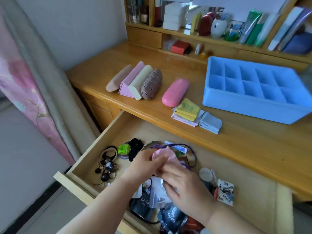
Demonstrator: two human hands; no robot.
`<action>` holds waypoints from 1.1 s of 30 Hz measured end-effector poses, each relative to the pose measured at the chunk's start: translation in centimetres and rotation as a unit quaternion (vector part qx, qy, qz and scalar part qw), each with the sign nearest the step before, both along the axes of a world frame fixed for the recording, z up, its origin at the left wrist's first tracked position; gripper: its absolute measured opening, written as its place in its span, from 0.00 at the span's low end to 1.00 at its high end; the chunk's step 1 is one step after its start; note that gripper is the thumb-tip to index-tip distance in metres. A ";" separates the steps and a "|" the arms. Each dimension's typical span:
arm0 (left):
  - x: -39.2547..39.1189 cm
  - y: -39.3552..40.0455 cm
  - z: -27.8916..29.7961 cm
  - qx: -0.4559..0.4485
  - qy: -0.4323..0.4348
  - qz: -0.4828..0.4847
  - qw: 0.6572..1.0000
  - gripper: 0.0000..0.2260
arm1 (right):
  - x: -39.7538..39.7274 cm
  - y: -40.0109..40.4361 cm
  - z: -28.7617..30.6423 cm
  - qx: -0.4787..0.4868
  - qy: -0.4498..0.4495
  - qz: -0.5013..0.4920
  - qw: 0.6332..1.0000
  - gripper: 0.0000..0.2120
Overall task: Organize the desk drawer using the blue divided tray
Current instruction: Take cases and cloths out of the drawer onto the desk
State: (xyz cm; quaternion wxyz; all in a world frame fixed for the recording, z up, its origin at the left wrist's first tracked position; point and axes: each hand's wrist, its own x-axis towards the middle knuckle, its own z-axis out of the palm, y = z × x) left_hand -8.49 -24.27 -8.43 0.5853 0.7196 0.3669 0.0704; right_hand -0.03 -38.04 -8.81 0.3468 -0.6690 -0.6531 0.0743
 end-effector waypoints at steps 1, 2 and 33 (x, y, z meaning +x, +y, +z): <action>0.5 -0.7 0.3 0.010 -0.008 0.011 1.000 0.09 | 0.1 -0.8 0.3 0.020 0.016 -0.016 1.000 0.12; 1.0 -1.3 0.6 0.023 -0.016 0.018 0.999 0.08 | 0.4 -1.6 0.6 0.042 0.036 -0.051 0.997 0.11; 15.8 -13.7 11.4 0.359 -0.044 -0.258 0.896 0.09 | 17.1 -18.9 13.0 -0.044 0.386 -0.227 0.893 0.06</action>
